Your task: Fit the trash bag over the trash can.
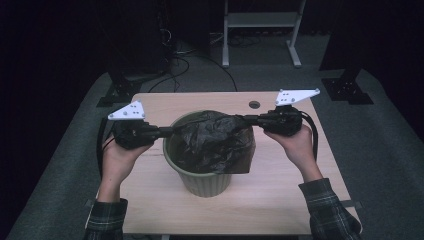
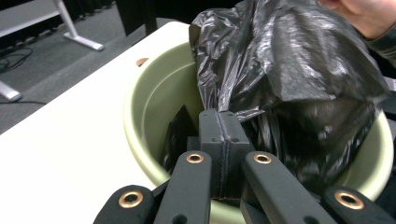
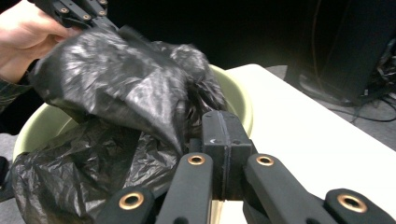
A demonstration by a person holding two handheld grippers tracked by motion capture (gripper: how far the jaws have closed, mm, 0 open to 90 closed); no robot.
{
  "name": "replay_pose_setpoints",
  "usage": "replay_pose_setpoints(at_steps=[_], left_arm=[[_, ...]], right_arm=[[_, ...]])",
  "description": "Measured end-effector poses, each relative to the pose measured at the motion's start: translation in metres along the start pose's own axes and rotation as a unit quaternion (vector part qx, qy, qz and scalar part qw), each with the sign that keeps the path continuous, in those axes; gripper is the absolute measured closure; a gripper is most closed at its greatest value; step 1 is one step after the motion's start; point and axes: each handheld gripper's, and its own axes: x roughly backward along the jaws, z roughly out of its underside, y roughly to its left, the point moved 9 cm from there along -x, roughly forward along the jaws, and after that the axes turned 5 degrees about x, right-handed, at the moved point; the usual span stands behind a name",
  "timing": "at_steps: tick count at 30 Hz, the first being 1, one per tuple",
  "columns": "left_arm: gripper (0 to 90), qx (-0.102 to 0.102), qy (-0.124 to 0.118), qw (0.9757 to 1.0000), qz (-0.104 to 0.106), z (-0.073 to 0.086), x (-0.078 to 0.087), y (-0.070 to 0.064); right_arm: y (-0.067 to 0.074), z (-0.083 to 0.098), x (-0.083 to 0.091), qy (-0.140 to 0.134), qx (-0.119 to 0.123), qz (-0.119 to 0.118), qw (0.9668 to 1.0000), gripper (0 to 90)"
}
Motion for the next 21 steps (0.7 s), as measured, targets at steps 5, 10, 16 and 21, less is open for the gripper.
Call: replay_pose_setpoints(at_steps=[5,10,16,21], left_arm=[[90.0,0.009,0.003,0.9999,-0.005,0.012,0.007,0.004],[65.4,0.001,-0.033,0.9995,-0.005,0.002,0.014,0.001],[48.6,-0.018,-0.057,0.9981,-0.012,-0.023,0.024,-0.004],[47.9,-0.032,-0.063,0.9975,-0.011,-0.043,0.018,-0.007]], right_arm=[[-0.002,0.003,0.009,-0.008,-0.003,0.008,0.9999,90.0],[0.003,0.005,0.004,-0.005,0.004,-0.002,1.0000,90.0],[0.012,0.005,-0.009,0.005,0.016,-0.017,0.9997,90.0],[0.020,0.004,-0.022,0.010,0.021,-0.030,0.9993,90.0]])
